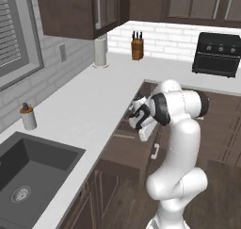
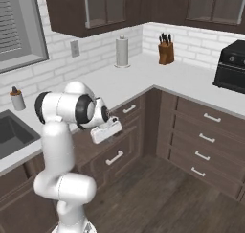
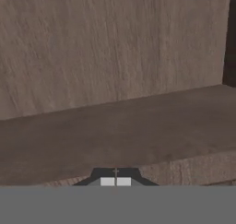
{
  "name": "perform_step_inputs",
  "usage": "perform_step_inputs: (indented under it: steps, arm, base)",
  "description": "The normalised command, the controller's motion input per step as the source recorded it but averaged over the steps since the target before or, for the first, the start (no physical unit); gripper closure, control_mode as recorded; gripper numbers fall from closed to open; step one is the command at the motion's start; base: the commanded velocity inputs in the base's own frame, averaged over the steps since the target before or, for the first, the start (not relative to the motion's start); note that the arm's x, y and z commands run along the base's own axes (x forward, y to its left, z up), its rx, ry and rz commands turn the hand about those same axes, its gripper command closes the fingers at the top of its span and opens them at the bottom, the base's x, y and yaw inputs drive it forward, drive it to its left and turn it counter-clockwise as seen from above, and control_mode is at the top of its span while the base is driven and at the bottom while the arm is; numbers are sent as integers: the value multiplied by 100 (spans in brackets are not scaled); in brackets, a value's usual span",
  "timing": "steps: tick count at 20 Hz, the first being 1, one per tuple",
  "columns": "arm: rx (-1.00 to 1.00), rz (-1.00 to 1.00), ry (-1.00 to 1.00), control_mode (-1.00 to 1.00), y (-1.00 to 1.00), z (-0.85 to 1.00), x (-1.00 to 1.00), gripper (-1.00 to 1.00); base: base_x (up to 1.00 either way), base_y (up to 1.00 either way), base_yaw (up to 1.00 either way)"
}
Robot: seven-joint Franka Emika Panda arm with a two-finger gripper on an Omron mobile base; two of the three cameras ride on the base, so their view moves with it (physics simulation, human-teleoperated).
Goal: Take a straw from the drawer in front and place it inside the glass cup on the dining counter.
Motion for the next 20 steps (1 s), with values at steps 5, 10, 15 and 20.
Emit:
perform_step_inputs:
  steps: [5,10,15,20]
  arm:
    - [6,0,-32,-100,-100,-100,-100,100]
    - [11,0,-29,-100,-100,-100,-100,100]
    - [17,0,-23,-100,-100,-90,-100,100]
    - [39,0,-24,-100,-99,52,-61,100]
  base:
    - [0,0,0]
    - [0,0,0]
    - [0,0,0]
    - [0,0,0]
